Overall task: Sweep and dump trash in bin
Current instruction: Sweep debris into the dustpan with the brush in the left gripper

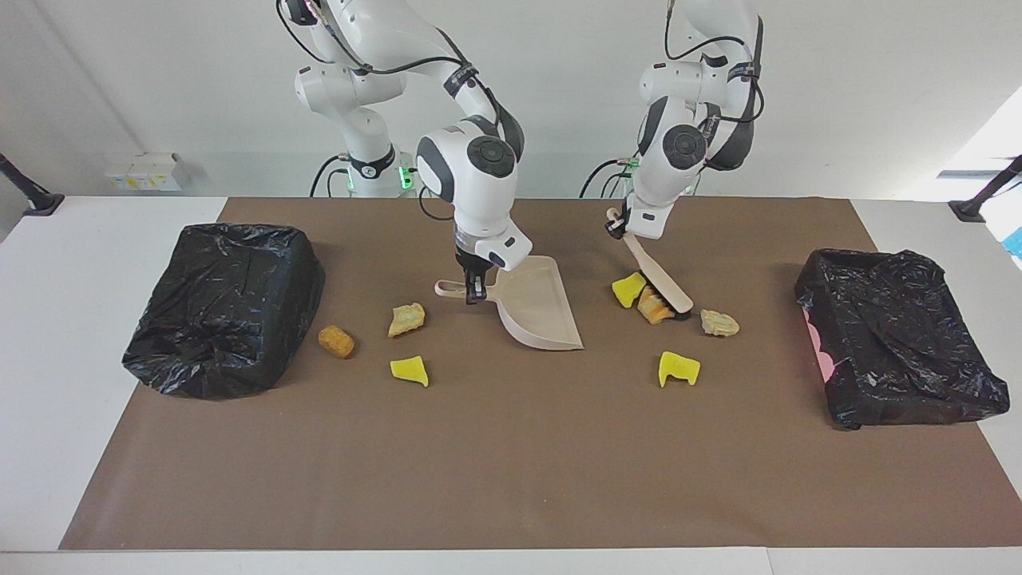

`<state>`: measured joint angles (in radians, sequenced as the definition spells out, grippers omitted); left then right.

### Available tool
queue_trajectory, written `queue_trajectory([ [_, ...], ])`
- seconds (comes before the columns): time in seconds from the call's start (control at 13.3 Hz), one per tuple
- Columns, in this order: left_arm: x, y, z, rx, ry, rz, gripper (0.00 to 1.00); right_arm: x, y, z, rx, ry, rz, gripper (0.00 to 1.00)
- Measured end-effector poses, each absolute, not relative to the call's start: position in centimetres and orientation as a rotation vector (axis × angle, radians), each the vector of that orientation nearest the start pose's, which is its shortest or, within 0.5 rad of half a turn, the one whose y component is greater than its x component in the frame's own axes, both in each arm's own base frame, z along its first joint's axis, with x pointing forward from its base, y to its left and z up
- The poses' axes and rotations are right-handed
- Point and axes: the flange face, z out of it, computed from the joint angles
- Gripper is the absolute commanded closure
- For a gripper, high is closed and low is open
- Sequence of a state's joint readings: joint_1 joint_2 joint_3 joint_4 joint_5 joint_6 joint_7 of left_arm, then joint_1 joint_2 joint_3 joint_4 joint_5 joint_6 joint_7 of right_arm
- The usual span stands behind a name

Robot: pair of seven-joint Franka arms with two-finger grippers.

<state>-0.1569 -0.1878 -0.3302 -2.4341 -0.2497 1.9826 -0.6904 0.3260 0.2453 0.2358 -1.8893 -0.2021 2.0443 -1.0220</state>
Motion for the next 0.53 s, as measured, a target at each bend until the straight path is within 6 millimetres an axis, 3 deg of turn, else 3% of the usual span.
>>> queue_trajectory([
  [0.3,36.3,-25.8,35.8,-3.162,0.085,0.354,1.0,51.1,31.6,36.7,2.15,2.142,-0.169,1.0],
  [0.53,34.3,-29.6,35.6,-3.174,0.272,0.289,1.0,51.0,31.4,35.9,2.183,2.111,-0.172,1.0],
])
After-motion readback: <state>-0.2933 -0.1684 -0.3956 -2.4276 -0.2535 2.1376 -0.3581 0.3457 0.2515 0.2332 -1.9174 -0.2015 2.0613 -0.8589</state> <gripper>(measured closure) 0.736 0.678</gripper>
